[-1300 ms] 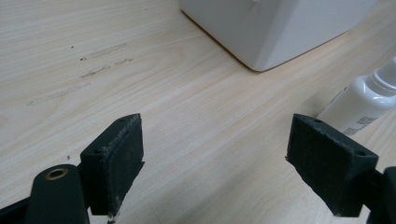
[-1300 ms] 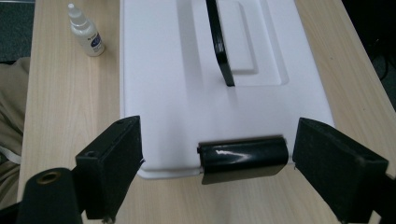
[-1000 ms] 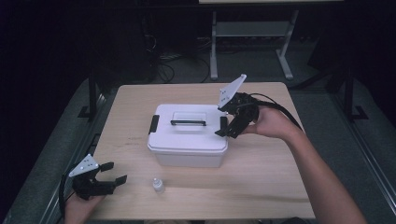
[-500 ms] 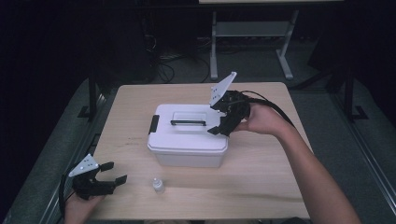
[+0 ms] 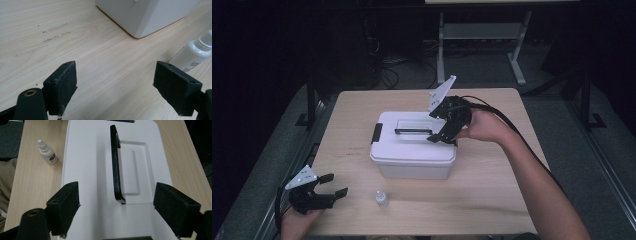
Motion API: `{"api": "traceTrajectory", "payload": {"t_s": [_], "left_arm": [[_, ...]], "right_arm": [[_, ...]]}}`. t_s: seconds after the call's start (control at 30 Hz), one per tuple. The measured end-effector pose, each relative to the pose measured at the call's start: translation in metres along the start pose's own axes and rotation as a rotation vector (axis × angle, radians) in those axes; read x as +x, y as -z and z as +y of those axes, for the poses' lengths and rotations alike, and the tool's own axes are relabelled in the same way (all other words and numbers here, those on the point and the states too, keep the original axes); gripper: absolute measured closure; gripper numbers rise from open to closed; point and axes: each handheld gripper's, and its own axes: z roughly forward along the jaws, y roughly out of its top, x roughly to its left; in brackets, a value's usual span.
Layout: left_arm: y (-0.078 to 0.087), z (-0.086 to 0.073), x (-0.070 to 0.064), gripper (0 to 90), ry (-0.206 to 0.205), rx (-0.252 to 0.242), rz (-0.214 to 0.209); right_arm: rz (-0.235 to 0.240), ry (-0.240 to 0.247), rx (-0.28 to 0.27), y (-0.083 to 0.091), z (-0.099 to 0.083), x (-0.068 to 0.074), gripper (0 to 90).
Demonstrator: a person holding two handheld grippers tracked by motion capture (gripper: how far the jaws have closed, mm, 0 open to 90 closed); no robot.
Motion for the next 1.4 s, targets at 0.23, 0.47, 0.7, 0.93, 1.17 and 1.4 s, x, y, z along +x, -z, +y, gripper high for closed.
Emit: {"api": "traceTrajectory", "payload": {"t_s": [0.23,0.47,0.7,0.93,1.17,1.4], "left_arm": [[-0.001,0.0,0.0,18.4,-0.004,0.003,0.0],[0.0,0.0,0.0,18.4,-0.001,0.002,0.0],[0.0,0.0,0.001,18.5,-0.004,0.005,0.001],[-0.001,0.0,0.0,18.6,-0.007,0.009,0.001],[-0.001,0.0,0.0,18.6,-0.008,0.01,0.001],[0.0,-0.001,0.001,18.7,-0.005,0.008,0.002]], "right_arm": [[0.009,0.015,0.018,-0.004,0.01,0.0,22.0],[0.017,0.035,0.031,-0.012,0.021,-0.001,24.2],[0.028,0.039,0.036,-0.021,0.024,-0.002,27.8],[0.034,0.038,0.04,-0.028,0.025,-0.003,35.0],[0.036,0.035,0.054,-0.036,0.028,-0.005,44.6],[0.043,0.052,0.077,-0.045,0.036,-0.004,55.0]]}}
